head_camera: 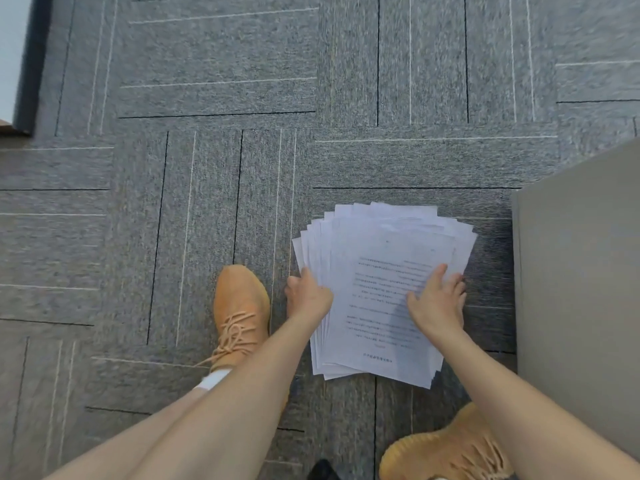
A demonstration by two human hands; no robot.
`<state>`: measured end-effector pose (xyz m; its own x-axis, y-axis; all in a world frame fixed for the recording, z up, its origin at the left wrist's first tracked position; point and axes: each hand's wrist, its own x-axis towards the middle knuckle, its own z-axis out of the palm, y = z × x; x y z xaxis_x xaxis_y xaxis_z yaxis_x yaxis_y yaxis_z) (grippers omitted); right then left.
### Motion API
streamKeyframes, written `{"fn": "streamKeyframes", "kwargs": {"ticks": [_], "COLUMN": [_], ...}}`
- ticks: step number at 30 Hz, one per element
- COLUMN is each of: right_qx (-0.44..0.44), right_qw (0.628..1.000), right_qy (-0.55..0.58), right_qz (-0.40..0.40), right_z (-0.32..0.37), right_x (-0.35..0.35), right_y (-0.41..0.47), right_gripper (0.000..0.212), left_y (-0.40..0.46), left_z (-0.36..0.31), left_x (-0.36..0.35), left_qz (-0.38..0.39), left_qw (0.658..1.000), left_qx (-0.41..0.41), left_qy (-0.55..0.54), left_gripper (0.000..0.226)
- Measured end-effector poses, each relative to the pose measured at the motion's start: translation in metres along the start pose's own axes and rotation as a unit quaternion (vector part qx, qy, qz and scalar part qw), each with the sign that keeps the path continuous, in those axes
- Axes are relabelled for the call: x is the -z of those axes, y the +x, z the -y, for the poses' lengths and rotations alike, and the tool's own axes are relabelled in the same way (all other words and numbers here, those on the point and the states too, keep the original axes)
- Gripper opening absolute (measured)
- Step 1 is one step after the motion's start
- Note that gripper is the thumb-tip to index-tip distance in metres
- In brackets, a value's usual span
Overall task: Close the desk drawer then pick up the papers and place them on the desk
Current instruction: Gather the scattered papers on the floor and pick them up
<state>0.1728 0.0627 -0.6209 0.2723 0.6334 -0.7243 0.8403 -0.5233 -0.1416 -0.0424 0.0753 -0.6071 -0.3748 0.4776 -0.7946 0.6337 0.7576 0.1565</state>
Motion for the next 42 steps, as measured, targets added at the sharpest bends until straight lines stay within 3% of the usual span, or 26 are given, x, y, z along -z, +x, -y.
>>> {"fn": "streamKeyframes", "kwargs": {"ticks": [3,6,10,14,19,24,32,36,38,42], "right_qx": [0.054,0.102,0.032,0.012,0.027,-0.033,-0.094,-0.114,-0.127,-0.143], "right_qw": [0.998,0.994,0.997,0.999,0.993,0.966,0.942,0.921,0.913,0.902], "right_qy": [0.01,0.026,0.031,0.04,0.113,0.24,0.32,0.373,0.387,0.408], "right_qz": [-0.006,-0.013,-0.059,-0.015,-0.019,-0.092,-0.045,-0.004,0.001,0.011], "right_z": [0.004,0.006,-0.003,-0.011,0.002,-0.007,-0.012,-0.013,-0.014,-0.013], "right_x": [-0.003,0.0,0.004,0.0,-0.008,0.004,0.016,0.011,0.009,0.009], "right_y": [0.0,0.0,0.002,0.001,-0.009,-0.004,0.007,0.009,0.01,0.01], "right_gripper": [0.082,0.078,0.077,0.083,0.082,0.074,0.048,0.062,0.058,0.045], "left_y": [-0.001,-0.003,-0.003,-0.003,-0.012,-0.014,-0.017,-0.014,-0.01,-0.006], "left_z": [-0.005,-0.009,-0.008,-0.011,-0.025,-0.029,-0.027,-0.027,-0.026,-0.022], "left_x": [-0.004,-0.005,-0.002,0.0,-0.015,-0.029,-0.036,-0.033,-0.031,-0.024], "left_qz": [0.003,-0.001,-0.023,-0.024,0.038,0.016,-0.036,-0.045,-0.036,0.03], "left_qw": [1.0,0.998,0.985,0.979,0.985,0.99,0.993,0.997,0.995,0.979], "left_qx": [-0.023,-0.034,0.02,0.044,-0.029,-0.032,-0.033,-0.009,0.008,0.029], "left_qy": [0.006,-0.054,-0.168,-0.198,-0.168,-0.137,-0.104,-0.058,-0.09,-0.201], "left_gripper": [0.045,0.049,0.071,0.05,0.042,0.051,0.073,0.083,0.076,0.036]}}
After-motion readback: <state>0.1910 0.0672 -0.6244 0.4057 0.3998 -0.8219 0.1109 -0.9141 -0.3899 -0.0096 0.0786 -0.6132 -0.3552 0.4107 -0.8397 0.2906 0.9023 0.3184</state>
